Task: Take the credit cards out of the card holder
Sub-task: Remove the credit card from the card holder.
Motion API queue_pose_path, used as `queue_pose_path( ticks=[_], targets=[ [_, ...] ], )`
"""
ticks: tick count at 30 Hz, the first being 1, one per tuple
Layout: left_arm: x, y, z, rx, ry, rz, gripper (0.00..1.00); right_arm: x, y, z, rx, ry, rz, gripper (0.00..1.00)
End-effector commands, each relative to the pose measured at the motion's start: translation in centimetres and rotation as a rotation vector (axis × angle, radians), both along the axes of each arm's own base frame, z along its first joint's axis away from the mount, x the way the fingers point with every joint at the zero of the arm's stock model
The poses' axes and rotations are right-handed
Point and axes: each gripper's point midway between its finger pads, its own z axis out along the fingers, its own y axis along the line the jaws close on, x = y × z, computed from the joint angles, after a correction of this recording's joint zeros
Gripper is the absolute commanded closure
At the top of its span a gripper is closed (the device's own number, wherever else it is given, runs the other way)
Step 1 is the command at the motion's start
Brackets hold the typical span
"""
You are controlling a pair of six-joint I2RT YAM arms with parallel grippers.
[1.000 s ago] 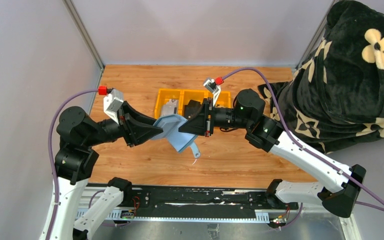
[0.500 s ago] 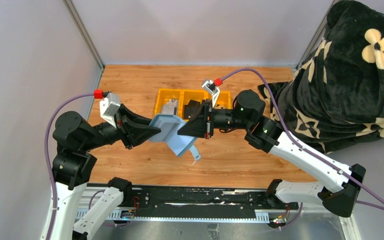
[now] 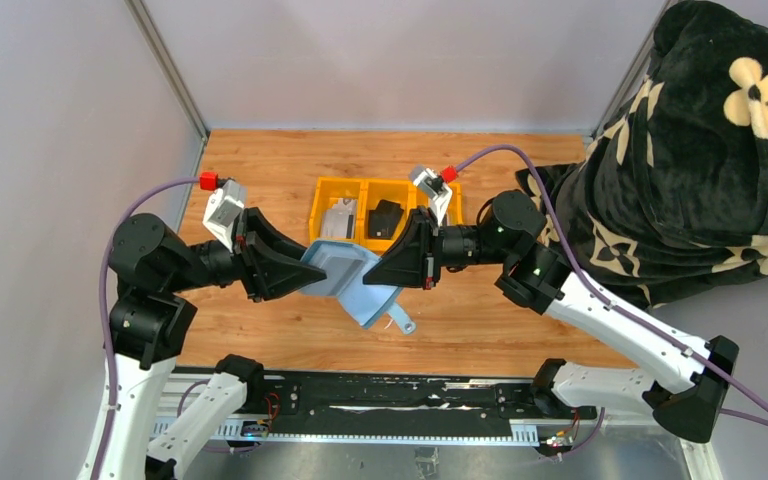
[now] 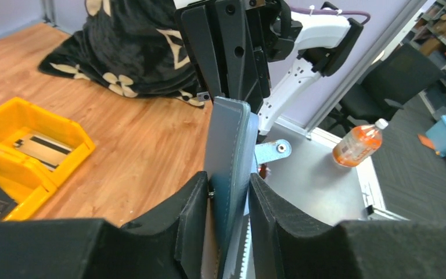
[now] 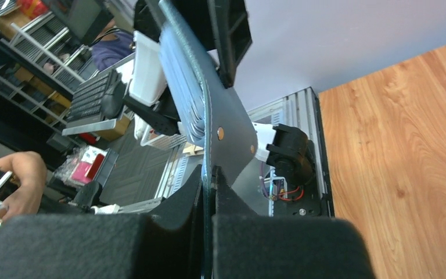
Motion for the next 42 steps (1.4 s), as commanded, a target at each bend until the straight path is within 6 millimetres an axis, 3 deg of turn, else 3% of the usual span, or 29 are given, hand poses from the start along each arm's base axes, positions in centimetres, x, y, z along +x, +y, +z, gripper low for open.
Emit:
queue_pose_path(
  ticks=[1,13,33,42],
  targets=[
    [-1.3,-0.3,0.4,-0.012,0.048,-0.076,0.58,-2.5,-1.4,3.2,0.155,-0.105,0.118,1.00],
    [-2.7,-0.2,1.2,-0.017,0.034,-0.124,0.52,-2.2,-1.5,2.8,0.132,-0.123,0.117,1.00],
    [-3.4,-0.1,1.3,-0.013,0.038,-0.152,0.55,-1.9,-1.4,2.3,0.104,-0.125,0.114,1.00],
    [-2.5,-0.2,-0.7,-0.015,0.118,-0.115,0.59,-1.6,-1.1,3.0,0.108,-0.120,0.109,1.00]
  ],
)
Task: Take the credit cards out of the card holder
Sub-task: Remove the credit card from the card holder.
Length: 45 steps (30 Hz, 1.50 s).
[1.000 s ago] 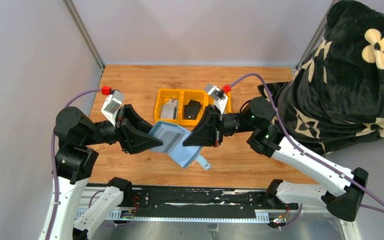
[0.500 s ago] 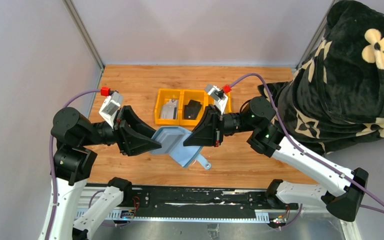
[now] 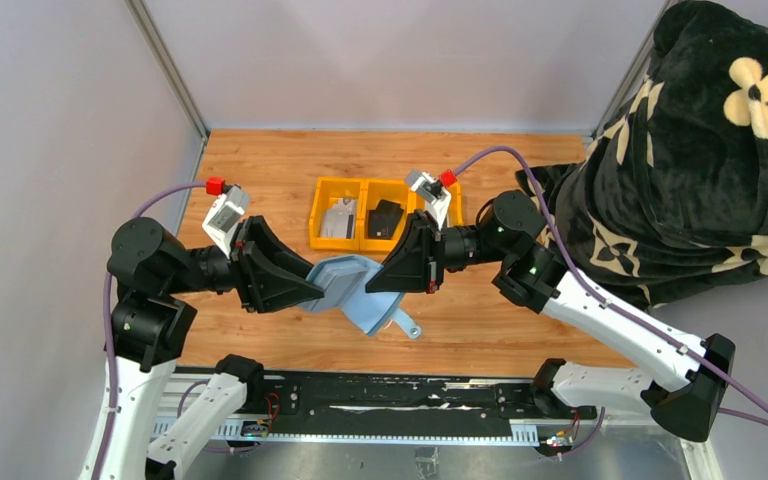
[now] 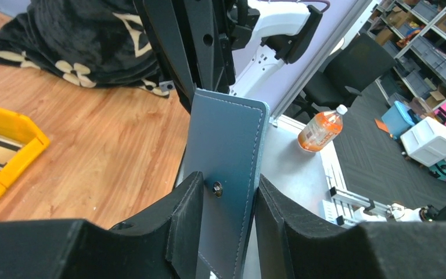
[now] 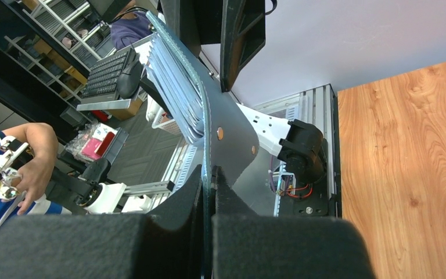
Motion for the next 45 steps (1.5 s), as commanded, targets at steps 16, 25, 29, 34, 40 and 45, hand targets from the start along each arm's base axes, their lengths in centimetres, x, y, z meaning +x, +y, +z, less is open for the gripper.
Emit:
queue_pose_path(
  ticks=[16,25,29,34,40,45],
  targets=[
    [0.2,-0.1,-0.2,-0.009,0.044,0.018,0.70,-0.4,-0.9,2.6,0.070,-0.080,0.003,1.00],
    [-0.6,0.1,-0.5,0.011,0.046,-0.005,0.75,-0.5,-1.0,2.8,0.063,-0.089,0.008,1.00],
    [-0.8,0.1,-0.3,0.009,0.043,-0.011,0.70,-0.6,-1.0,2.8,0.066,-0.087,0.013,1.00],
    [-1.3,0.1,-0.3,0.012,0.030,-0.040,0.55,-0.6,-1.0,3.1,0.072,-0.090,0.010,1.00],
    [-0.4,0.3,-0.8,0.029,-0.007,0.028,0.58,-0.9,-1.2,3.5,0.083,-0.087,0.014,1.00],
    [1.8,0.7,-0.7,0.028,-0.047,0.169,0.60,-1.2,-1.0,3.8,0.092,-0.083,0.031,1.00]
  ],
)
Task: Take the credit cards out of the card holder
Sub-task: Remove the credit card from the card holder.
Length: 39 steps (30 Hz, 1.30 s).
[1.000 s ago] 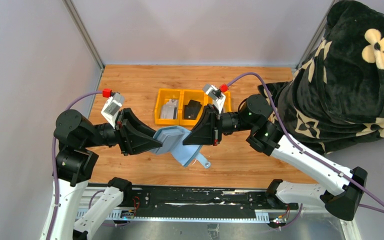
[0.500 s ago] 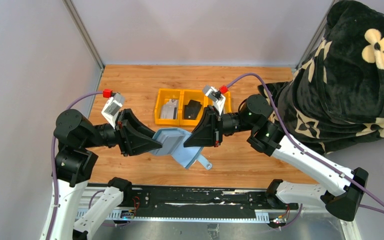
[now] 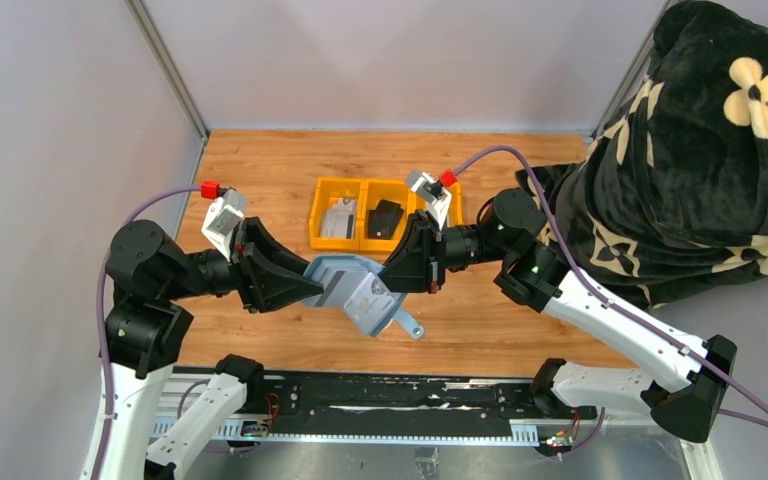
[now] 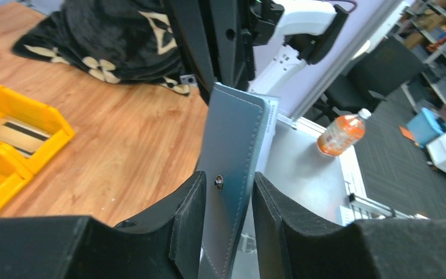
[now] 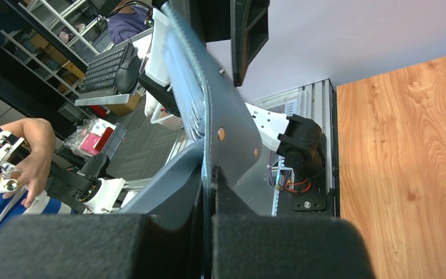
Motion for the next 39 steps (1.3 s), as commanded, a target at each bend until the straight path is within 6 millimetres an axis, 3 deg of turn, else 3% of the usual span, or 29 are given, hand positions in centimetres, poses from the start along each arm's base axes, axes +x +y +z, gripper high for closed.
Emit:
queue_pose_path(
  ticks=[1,6,11,15,20,23,29,36,39],
  targets=[
    [1.7,0.6,0.4,0.005,-0.052,0.134,0.59,-1.3,-0.7,4.1,0.114,-0.077,0.028,1.00],
    [4.1,1.6,-0.6,0.061,-0.085,0.287,0.56,-1.8,-0.5,4.3,0.127,-0.082,0.042,1.00],
    [2.2,0.7,-0.1,0.005,-0.049,0.168,0.54,-1.9,-0.4,4.4,0.128,-0.084,0.048,1.00],
    [0.4,0.1,0.1,-0.024,-0.007,0.055,0.45,-2.0,-0.4,4.5,0.130,-0.085,0.049,1.00],
    [0.6,0.0,-0.3,-0.027,0.031,0.044,0.32,-2.2,-0.2,4.7,0.135,-0.085,0.060,1.00],
    [1.2,0.2,-0.3,-0.022,0.004,0.090,0.31,-2.5,-0.1,4.9,0.139,-0.089,0.068,1.00],
    [1.8,0.0,-0.5,-0.027,0.025,0.098,0.35,-2.8,0.2,5.0,0.142,-0.094,0.083,1.00],
    [0.1,-0.4,-0.3,-0.055,0.066,-0.015,0.44,-2.8,0.4,5.2,0.142,-0.098,0.086,1.00],
    [-0.2,-0.4,-0.2,-0.055,0.066,-0.033,0.58,-2.7,0.4,5.0,0.135,-0.103,0.082,1.00]
  ],
)
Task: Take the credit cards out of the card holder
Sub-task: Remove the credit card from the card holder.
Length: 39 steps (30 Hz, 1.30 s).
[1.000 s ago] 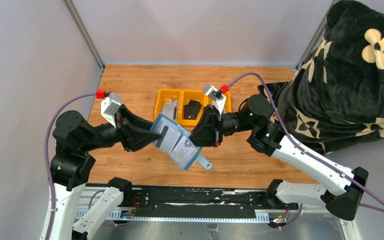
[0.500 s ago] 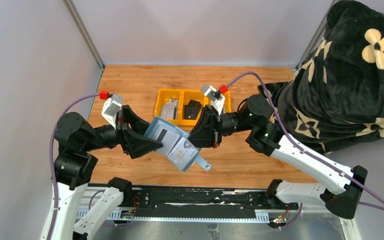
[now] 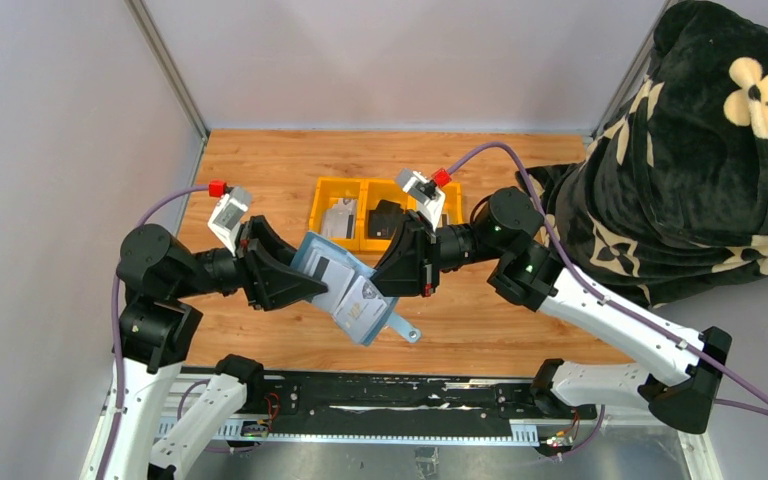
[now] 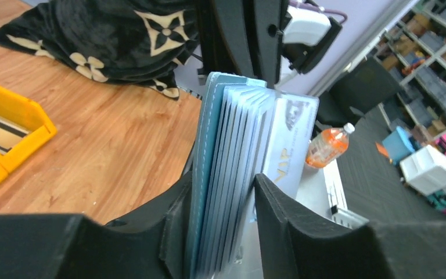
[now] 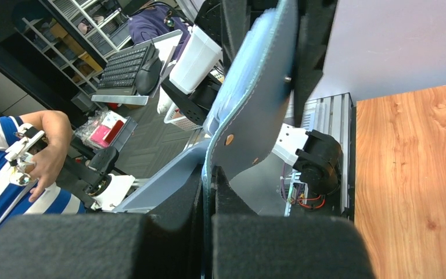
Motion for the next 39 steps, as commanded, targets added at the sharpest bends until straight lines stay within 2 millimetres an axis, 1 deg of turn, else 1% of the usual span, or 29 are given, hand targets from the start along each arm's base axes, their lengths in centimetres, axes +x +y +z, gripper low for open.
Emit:
queue_pose_path(
  ticks=[1,3,4,5,7,9,11,14,15,16,17,18,20,21,22,23,24,25,26,27,30,32,39],
  targets=[
    [-1.3,-0.1,0.8,-0.016,-0.015,-0.065,0.67,-0.9,-0.5,2.8,0.083,-0.078,0.014,1.00],
    [-1.3,-0.1,1.2,-0.018,-0.029,-0.064,0.79,-0.9,-0.5,2.4,0.071,-0.077,0.009,1.00],
    [-1.3,-0.1,1.4,-0.019,-0.034,-0.061,0.84,-0.8,-0.5,2.2,0.064,-0.075,0.003,1.00],
    [-1.2,-0.1,1.5,-0.018,-0.037,-0.060,0.87,-0.7,-0.6,2.0,0.057,-0.074,-0.001,0.99],
    [-1.3,-0.1,2.0,-0.019,-0.051,-0.060,0.92,-0.7,-0.8,1.5,0.038,-0.076,-0.012,0.94],
    [-1.3,0.0,2.5,-0.016,-0.064,-0.059,0.94,-0.4,-1.1,0.8,0.014,-0.082,-0.039,0.85],
    [-1.4,0.0,2.9,-0.011,-0.078,-0.056,0.95,0.1,-1.9,0.1,-0.016,-0.095,-0.084,0.69],
    [-1.3,0.2,3.1,0.000,-0.100,-0.037,0.96,1.3,-3.2,-1.4,-0.083,-0.114,-0.170,0.53],
    [-1.2,0.2,3.1,0.004,-0.105,-0.030,0.95,1.7,-3.8,-1.8,-0.101,-0.115,-0.200,0.47],
    [-1.1,0.2,3.0,0.009,-0.108,-0.023,0.95,2.2,-4.4,-1.8,-0.112,-0.122,-0.236,0.38],
    [-1.0,0.3,2.9,0.014,-0.115,-0.013,0.94,2.8,-4.9,-1.8,-0.125,-0.127,-0.277,0.32],
    [-0.8,0.4,2.5,0.026,-0.120,0.000,0.94,3.7,-5.7,-1.8,-0.145,-0.125,-0.327,0.29],
    [-0.5,0.5,2.2,0.043,-0.132,0.024,0.93,4.6,-6.7,-0.5,-0.130,-0.137,-0.392,0.24],
    [-0.4,0.6,2.1,0.050,-0.134,0.027,0.93,5.0,-7.2,0.6,-0.111,-0.141,-0.427,0.21],
    [-0.4,0.5,2.0,0.052,-0.133,0.026,0.93,5.1,-7.4,1.1,-0.096,-0.147,-0.439,0.20],
    [-0.3,0.5,1.8,0.053,-0.127,0.027,0.93,5.1,-7.3,2.3,-0.055,-0.160,-0.440,0.19],
    [-0.2,0.5,1.7,0.053,-0.123,0.028,0.93,4.9,-7.1,2.9,-0.024,-0.158,-0.422,0.18],
    [-0.1,0.5,1.6,0.054,-0.119,0.033,0.93,4.9,-6.7,3.4,0.002,-0.151,-0.407,0.18],
    [0.1,0.5,1.5,0.057,-0.115,0.037,0.93,5.0,-6.2,3.3,0.004,-0.115,-0.383,0.18],
    [0.2,0.5,1.3,0.061,-0.114,0.042,0.93,4.8,-5.8,3.9,0.034,-0.123,-0.360,0.18],
    [0.5,0.6,0.7,0.073,-0.110,0.051,0.91,5.2,-4.2,3.1,0.012,-0.078,-0.302,0.17],
    [0.8,0.6,0.4,0.079,-0.109,0.067,0.91,5.2,-3.5,2.7,0.008,-0.070,-0.283,0.17],
    [1.6,0.8,-0.6,0.108,-0.121,0.101,0.91,4.4,-2.0,1.8,0.005,-0.066,-0.220,0.17]
  ],
)
